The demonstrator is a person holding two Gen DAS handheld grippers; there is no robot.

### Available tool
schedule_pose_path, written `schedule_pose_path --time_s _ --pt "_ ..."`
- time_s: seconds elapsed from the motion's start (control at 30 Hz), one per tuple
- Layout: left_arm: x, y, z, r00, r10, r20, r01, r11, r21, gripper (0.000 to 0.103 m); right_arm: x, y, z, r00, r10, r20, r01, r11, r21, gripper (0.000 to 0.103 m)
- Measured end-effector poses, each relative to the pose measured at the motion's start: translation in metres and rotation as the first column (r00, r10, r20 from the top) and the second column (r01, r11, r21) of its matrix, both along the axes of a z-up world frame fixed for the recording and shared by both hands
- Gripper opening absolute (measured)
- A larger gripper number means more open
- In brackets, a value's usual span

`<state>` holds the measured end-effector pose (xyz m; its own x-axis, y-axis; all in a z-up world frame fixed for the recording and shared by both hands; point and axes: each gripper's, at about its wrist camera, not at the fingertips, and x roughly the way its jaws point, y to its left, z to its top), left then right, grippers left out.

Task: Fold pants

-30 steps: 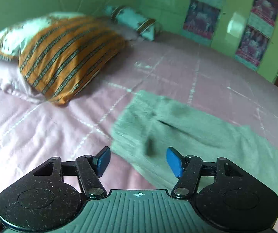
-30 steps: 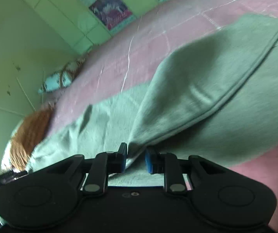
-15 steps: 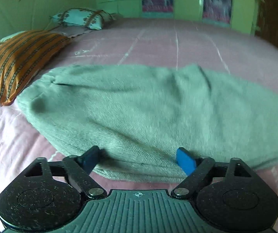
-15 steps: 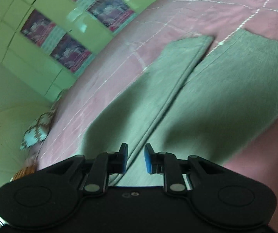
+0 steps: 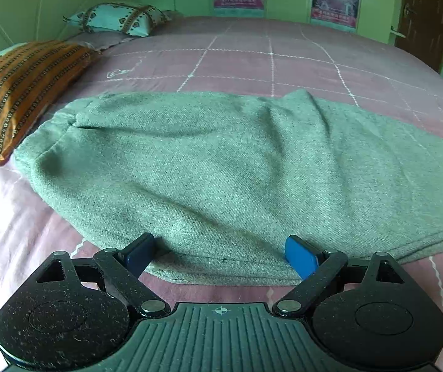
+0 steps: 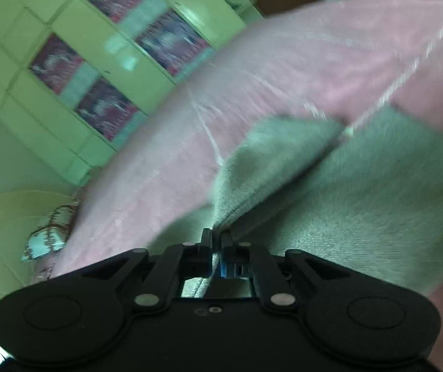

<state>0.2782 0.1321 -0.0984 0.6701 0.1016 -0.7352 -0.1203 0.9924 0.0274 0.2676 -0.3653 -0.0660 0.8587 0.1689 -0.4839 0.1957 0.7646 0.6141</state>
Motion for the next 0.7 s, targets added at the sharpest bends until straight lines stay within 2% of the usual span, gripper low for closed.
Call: schedule_pose_path --time_s 0.13,0.23,0.27,0.3,0.37,0.4,0.5,0.7 --pt "0.0 0.003 0.0 1.0 -0.007 -0.002 0.007 1.0 -0.01 0.09 -0.039 0.0 0.008 1.0 0.0 -0.013 0.0 1.0 -0.031 0.0" --pt "0.0 0.003 -0.001 1.0 -0.008 0.002 0.008 1.0 -0.009 0.09 -0.039 0.0 -0.01 0.996 -0.004 -0.089 -0.002 0.998 -0.066 0.0" --pt "0.001 0.003 -0.002 1.0 -0.009 0.002 0.009 1.0 -0.009 0.09 -0.037 -0.005 -0.021 0.993 -0.008 -0.122 0.002 0.999 -0.042 0.0" --pt "0.002 0.005 -0.002 1.0 -0.011 0.002 0.011 1.0 -0.01 0.09 -0.034 -0.011 -0.031 0.99 0.005 -0.138 -0.002 1.0 0.024 0.003" --pt "0.002 0.007 -0.002 1.0 -0.017 0.001 0.017 1.0 -0.017 0.09 -0.037 -0.024 -0.037 0.994 0.007 -0.113 0.007 0.992 0.125 0.011" --pt "0.001 0.008 -0.002 1.0 -0.017 0.002 0.017 1.0 -0.022 0.091 -0.042 -0.029 -0.034 0.997 -0.019 -0.08 0.03 0.99 0.14 0.019" --pt "0.002 0.008 -0.004 1.0 -0.014 0.006 0.014 1.0 -0.023 0.092 -0.049 -0.047 -0.026 0.995 -0.095 -0.017 0.097 0.985 0.14 0.02" --pt "0.001 0.007 -0.004 1.0 0.004 0.005 -0.004 1.0 -0.024 0.094 -0.006 -0.085 -0.041 0.983 -0.166 -0.078 0.176 0.972 0.155 0.019"
